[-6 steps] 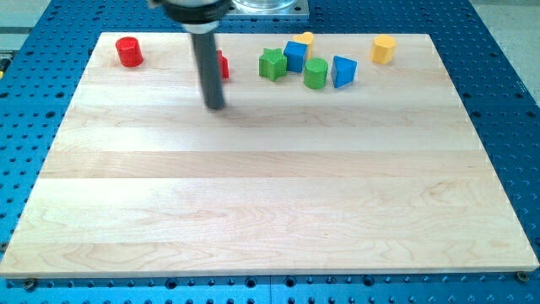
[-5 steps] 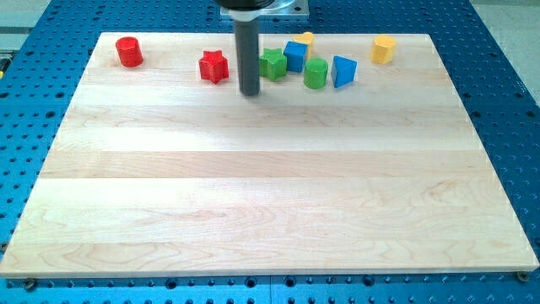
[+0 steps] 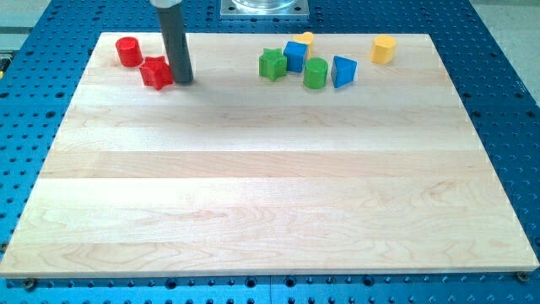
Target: Push the red star into the red circle
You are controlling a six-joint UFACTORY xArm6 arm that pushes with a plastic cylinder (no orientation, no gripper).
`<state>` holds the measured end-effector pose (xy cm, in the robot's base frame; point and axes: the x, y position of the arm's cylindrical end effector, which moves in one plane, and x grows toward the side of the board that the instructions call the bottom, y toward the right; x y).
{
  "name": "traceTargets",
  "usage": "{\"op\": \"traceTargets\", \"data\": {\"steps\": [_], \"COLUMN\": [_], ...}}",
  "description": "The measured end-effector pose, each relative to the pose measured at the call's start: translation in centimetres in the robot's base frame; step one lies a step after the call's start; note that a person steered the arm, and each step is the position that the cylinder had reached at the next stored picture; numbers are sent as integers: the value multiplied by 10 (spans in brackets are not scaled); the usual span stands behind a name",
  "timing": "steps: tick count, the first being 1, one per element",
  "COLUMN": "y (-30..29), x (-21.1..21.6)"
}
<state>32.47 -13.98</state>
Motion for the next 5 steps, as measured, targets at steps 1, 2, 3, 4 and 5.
{"op": "traceTargets", "data": {"steps": [1, 2, 3, 4, 5], "y": [-11, -15, -18, -44, 10], "x": [8, -29, -47, -60, -79]}}
